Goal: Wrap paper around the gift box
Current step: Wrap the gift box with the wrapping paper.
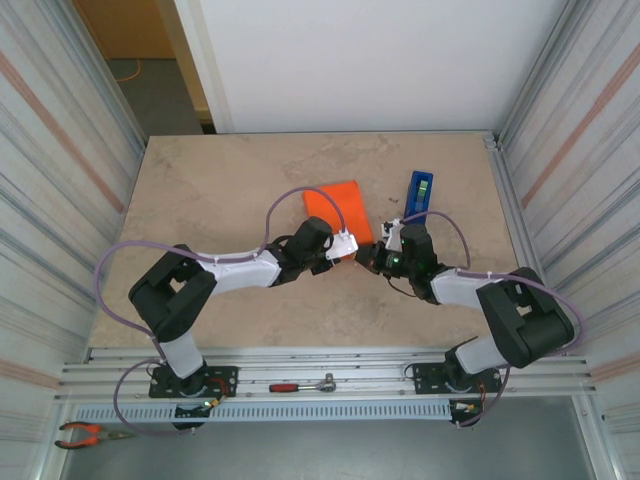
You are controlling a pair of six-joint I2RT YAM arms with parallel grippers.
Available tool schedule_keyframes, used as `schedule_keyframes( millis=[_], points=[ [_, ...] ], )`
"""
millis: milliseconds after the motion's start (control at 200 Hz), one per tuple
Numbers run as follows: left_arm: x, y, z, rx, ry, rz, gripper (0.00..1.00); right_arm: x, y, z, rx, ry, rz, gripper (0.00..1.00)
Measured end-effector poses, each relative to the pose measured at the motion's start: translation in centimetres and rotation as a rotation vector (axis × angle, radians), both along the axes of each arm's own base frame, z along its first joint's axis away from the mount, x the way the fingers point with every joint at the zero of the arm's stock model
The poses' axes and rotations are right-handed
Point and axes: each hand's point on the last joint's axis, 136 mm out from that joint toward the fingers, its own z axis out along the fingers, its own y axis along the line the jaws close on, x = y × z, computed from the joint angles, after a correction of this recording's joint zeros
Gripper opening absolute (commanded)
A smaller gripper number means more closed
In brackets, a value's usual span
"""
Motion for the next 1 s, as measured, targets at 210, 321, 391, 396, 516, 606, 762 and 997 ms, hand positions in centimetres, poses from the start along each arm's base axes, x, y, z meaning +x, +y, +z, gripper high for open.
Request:
schedule_keyframes(
  millis=[210,321,391,396,516,606,762,997],
  points=[
    [0.0,0.0,0.0,0.0,0.0,0.0,0.43,0.3,0.2,-0.5,-0.002,0.007,0.004,0.0],
    [0.0,0.0,0.0,0.0,0.0,0.0,0.43,0.3,0.3,-1.0,-0.006,0.016,0.005,0.0],
    [0.0,0.0,0.0,0.0,0.0,0.0,0.43,0.3,0.3,-1.3,-0.008,0.022,0.005,0.0],
    [0.0,0.0,0.0,0.0,0.0,0.0,0.43,0.3,0.3,-1.3,-0.008,0.022,0.005,0.0],
    [0.0,0.0,0.0,0.0,0.0,0.0,0.43,0.6,0.4,-1.6,-0.011,0.028,0.005,0.0],
    [0.0,0.0,0.0,0.0,0.0,0.0,0.43,0.9,0.5,-1.5,-0.007,0.019,0.004,0.0],
    [0.0,0.0,0.0,0.0,0.0,0.0,0.43,1.4,0.7,-1.5,-0.001,0.011,0.004,0.0],
    [0.0,0.0,0.0,0.0,0.0,0.0,0.42,1.5,0.6,-2.3,0.001,0.028,0.007,0.0]
  ],
)
